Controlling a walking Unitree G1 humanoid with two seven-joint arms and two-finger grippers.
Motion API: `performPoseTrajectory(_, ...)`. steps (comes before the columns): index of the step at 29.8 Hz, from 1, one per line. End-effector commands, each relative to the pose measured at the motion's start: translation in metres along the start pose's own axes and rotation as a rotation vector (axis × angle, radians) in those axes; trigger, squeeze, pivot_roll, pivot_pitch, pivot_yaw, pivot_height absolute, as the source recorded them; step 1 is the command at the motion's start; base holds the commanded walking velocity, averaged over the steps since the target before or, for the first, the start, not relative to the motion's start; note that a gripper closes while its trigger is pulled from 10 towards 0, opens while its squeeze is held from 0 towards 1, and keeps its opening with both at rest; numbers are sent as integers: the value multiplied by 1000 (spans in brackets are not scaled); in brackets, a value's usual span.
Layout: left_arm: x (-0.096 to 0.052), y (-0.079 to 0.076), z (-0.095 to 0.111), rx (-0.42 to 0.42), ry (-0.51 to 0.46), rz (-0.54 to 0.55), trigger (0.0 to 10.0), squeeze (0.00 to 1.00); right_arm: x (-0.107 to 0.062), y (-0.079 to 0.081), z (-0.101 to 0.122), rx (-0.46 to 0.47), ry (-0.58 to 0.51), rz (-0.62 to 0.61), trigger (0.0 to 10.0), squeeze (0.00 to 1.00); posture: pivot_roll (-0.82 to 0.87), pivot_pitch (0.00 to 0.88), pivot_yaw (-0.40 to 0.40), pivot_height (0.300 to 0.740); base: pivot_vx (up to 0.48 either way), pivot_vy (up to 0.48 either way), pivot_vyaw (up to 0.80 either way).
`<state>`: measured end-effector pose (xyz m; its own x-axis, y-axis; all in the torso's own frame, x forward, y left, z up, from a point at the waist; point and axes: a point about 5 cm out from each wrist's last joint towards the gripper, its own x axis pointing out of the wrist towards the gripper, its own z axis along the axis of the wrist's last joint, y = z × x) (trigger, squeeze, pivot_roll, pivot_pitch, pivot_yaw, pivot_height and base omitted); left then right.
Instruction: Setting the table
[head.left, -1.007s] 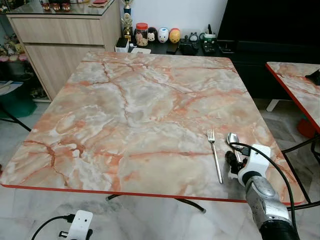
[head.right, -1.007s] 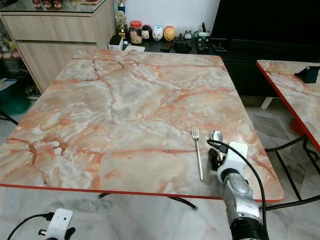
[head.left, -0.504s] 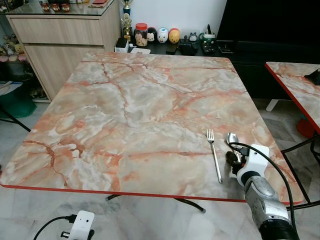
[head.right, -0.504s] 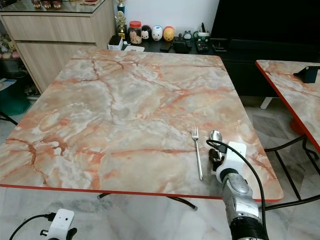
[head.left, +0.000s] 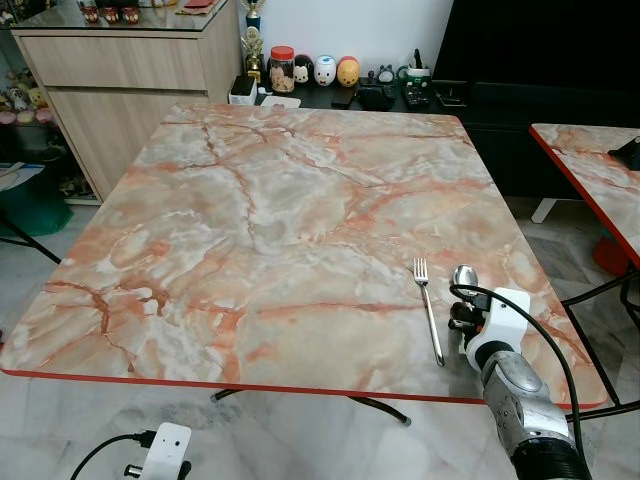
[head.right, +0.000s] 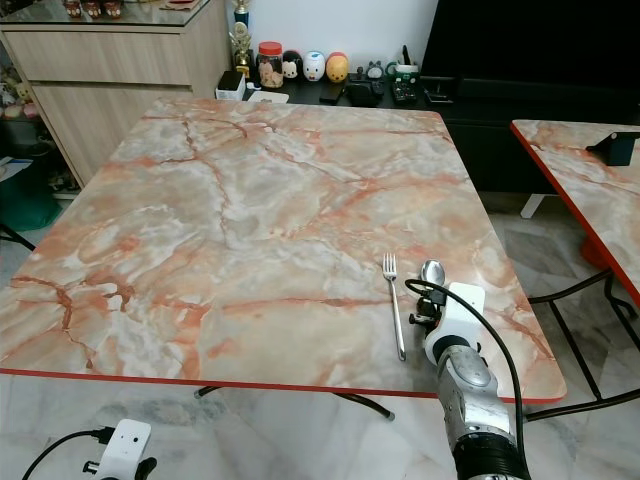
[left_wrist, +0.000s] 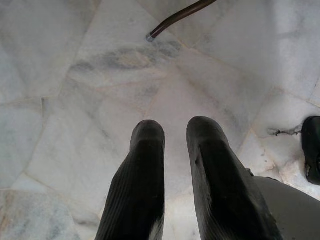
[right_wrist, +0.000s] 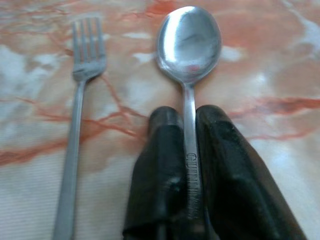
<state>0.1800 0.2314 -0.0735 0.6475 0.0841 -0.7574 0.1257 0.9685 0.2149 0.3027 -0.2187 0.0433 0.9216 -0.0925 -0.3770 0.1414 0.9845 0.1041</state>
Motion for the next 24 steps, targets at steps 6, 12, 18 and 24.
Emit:
performPoseTrajectory(6, -1, -3, -7, 1, 34, -11, 10000, 0, 0, 1, -1, -9, -3, -16, 0, 0, 58, 0, -32, 740, 0, 0, 0)
performPoseTrajectory(12, -1, -3, -7, 0, 33, -12, 10000, 0, -2, -7, 16, -33, -103, -72, 0, 0, 57, 0, -32, 740, 0, 0, 0)
performPoseTrajectory(18, -1, -4, -6, -1, 29, -12, 10000, 0, -8, 3, 46, -165, -330, -28, 10000, 0, 56, 0, -34, 740, 0, 0, 0)
performPoseTrajectory(24, 0, -5, -5, 1, 28, -13, 10000, 0, -20, 8, 68, -190, -509, 2, 10000, 0, 47, 0, -33, 740, 0, 0, 0)
